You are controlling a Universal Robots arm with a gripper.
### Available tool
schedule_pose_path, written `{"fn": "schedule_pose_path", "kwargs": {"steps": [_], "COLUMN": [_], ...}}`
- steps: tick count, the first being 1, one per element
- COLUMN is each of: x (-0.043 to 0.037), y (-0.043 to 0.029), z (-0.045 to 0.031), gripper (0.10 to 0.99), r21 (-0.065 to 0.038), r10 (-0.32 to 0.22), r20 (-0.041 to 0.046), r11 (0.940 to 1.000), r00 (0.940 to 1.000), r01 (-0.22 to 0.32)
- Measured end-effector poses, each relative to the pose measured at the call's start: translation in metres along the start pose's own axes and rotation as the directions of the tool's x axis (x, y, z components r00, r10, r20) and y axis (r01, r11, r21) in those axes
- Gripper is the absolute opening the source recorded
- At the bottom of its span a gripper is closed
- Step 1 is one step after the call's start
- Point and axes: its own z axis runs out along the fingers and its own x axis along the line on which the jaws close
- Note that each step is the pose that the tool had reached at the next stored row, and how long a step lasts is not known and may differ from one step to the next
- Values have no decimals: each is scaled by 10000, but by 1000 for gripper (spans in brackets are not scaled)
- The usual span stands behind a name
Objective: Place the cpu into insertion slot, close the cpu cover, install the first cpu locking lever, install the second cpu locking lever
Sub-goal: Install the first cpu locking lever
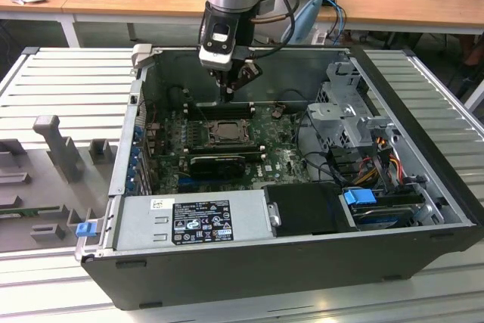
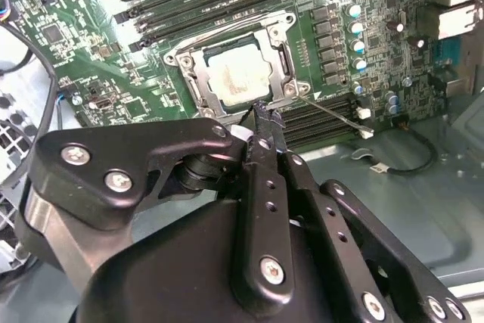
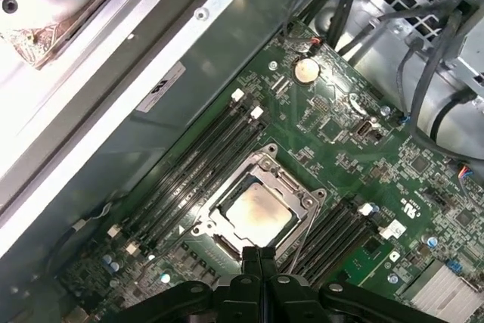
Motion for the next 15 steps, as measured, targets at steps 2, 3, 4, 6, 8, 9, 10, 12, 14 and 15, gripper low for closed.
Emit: {"fn": "schedule_pose_path", "kwargs": {"steps": [2, 3, 4, 6, 8, 9, 10, 12, 14, 15], "x": [0, 0, 0, 0, 0, 0, 0, 0, 0, 0], "y": [0, 0, 0, 0, 0, 0, 0, 0, 0, 0], "z": [0, 0, 0, 0, 2, 2, 4, 5, 5, 6], "gripper": [106, 106, 106, 106, 106, 106, 106, 106, 106, 106], "r21": [3, 6, 8, 13, 21, 25, 30, 38, 44, 48], "r10": [-184, -278, -413, -627, -1160, -1486, -1807, -2218, -2618, -2881], "r20": [-2, -4, -6, -9, -15, -18, -23, -30, -38, -43], "r11": [9998, 9996, 9991, 9980, 9932, 9889, 9835, 9751, 9651, 9576], "r00": [9998, 9996, 9991, 9980, 9932, 9889, 9835, 9751, 9651, 9576], "r01": [184, 278, 413, 627, 1160, 1486, 1807, 2218, 2618, 2881]}}
